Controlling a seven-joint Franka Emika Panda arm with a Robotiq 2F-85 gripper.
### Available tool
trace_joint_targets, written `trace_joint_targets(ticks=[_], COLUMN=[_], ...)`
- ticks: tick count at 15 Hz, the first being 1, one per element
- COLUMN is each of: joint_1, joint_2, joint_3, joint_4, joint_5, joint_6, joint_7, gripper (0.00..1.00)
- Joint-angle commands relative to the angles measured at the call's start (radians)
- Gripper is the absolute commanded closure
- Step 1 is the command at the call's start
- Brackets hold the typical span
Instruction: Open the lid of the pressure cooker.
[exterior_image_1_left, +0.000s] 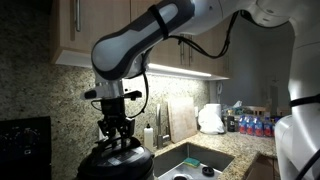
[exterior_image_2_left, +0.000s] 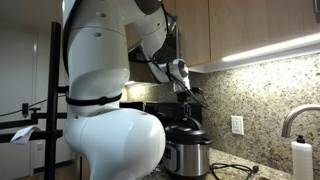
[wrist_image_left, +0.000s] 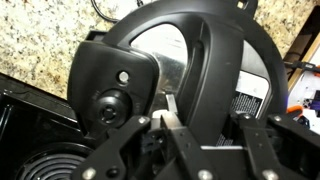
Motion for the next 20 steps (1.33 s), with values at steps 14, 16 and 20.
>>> trace_joint_targets(ticks=[14, 16, 20], joint_1=[-0.021, -0.023, -0.026], joint_2=[-0.027, -0.045, -0.094], joint_3=[-0.023, -0.031, -0.033], joint_4=[-0.183, -0.209, -0.233], joint_5=[-0.104, -0.117, -0.169], joint_6=[0.346, 0.391, 0.384], joint_7=[-0.351, -0.379, -0.404], gripper=[0.86, 0.86, 0.86])
